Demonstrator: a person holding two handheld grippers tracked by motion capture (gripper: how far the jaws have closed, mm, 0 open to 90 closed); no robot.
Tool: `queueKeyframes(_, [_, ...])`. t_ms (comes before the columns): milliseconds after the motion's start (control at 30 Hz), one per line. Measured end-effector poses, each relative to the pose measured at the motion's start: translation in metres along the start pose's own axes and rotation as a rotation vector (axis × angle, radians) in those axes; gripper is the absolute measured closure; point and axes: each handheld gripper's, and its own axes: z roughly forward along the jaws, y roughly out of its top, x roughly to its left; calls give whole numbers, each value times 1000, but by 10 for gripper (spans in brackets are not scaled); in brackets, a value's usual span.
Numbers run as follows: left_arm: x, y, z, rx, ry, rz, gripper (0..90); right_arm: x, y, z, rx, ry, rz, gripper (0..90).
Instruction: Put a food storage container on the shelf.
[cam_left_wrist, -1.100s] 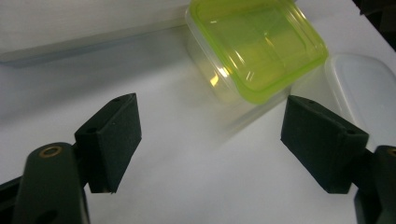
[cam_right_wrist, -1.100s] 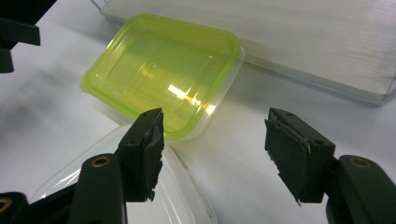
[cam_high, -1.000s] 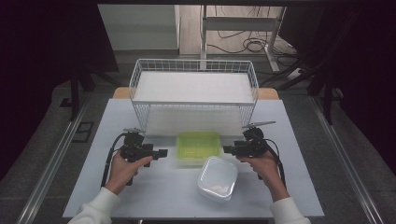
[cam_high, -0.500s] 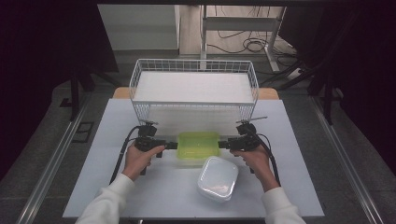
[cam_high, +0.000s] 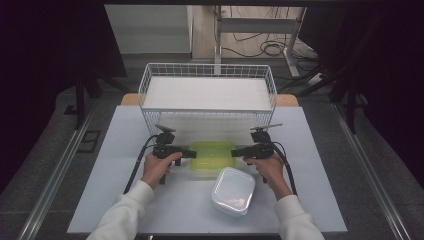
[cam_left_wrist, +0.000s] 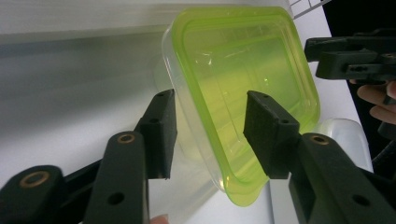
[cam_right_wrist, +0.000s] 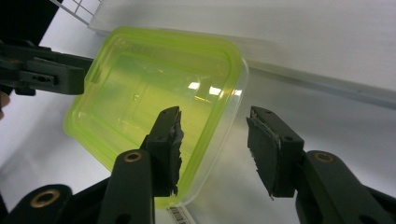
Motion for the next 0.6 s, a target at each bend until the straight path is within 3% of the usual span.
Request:
queueKeyframes(333, [5, 1, 2, 11, -14, -24, 614, -7, 1, 10, 29, 41, 83, 615])
queueKeyframes(500, [7, 1, 5, 11, -48, -50, 653, -9, 0, 14, 40, 57, 103, 668])
queueKeyframes(600, [9, 1, 6, 24, -37, -41, 698, -10, 0, 15, 44, 59, 123, 692])
